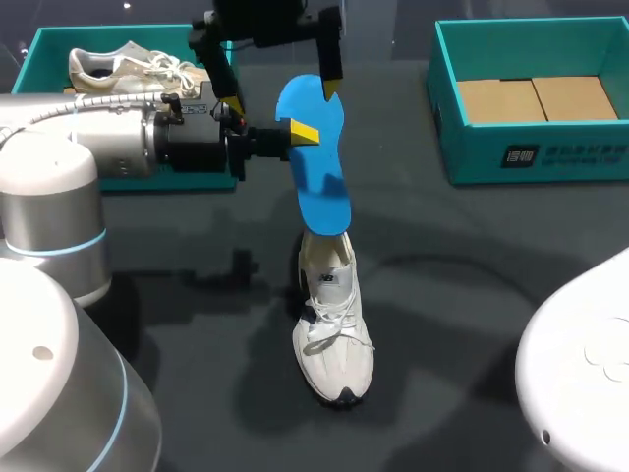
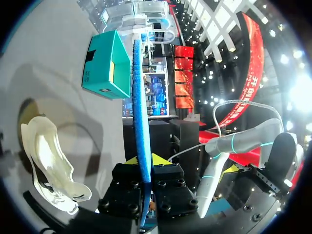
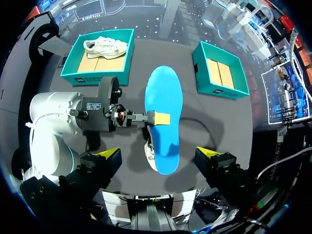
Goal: Take the shoe out of the shoebox, open the shoe tongue, remove and reinsert the insole, then place the shoe into the shoebox
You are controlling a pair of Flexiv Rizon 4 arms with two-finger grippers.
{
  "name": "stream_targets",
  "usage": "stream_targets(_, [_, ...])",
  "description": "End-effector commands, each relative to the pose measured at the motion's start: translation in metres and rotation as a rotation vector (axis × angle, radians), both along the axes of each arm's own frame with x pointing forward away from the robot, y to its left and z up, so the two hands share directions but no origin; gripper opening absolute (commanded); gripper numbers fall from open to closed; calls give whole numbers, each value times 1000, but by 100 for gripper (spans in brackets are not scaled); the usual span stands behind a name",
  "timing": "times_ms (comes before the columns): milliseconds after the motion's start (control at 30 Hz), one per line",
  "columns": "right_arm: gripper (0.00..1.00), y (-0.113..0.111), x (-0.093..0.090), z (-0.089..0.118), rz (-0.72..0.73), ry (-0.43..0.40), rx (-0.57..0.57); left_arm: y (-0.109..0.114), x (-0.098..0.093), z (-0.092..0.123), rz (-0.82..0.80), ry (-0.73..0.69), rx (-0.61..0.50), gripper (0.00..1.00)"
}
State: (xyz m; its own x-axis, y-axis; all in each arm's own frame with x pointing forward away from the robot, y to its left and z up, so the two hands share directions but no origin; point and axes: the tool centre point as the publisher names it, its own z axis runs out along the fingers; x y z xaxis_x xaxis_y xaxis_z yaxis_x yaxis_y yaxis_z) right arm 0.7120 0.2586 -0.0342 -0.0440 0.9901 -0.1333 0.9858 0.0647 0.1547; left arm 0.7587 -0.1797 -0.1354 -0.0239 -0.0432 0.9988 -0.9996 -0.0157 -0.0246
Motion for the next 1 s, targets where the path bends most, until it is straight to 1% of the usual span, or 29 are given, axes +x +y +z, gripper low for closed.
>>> stream_targets(33, [100,-10,1,-2,5,-1,51,-1,0,-1,1,0,-1,0])
stream_targets(267, [100,-16,2,2,3,-9,123,-1,0,-1,1,0,-1,0])
stream_targets(467, [100,-29,5,2,-11,3,242,-1,0,-1,1,0,-1,0])
stream_targets(633, [100,-40,7,3,-20,20,318,-1,0,-1,1,0,-1,0])
stream_targets(767, [100,-52,7,2,-39,32,407,-1,0,-1,1,0,-1,0])
stream_targets(1000, [100,-75,6,-5,-59,66,608,-1,0,-1,1,0,-1,0])
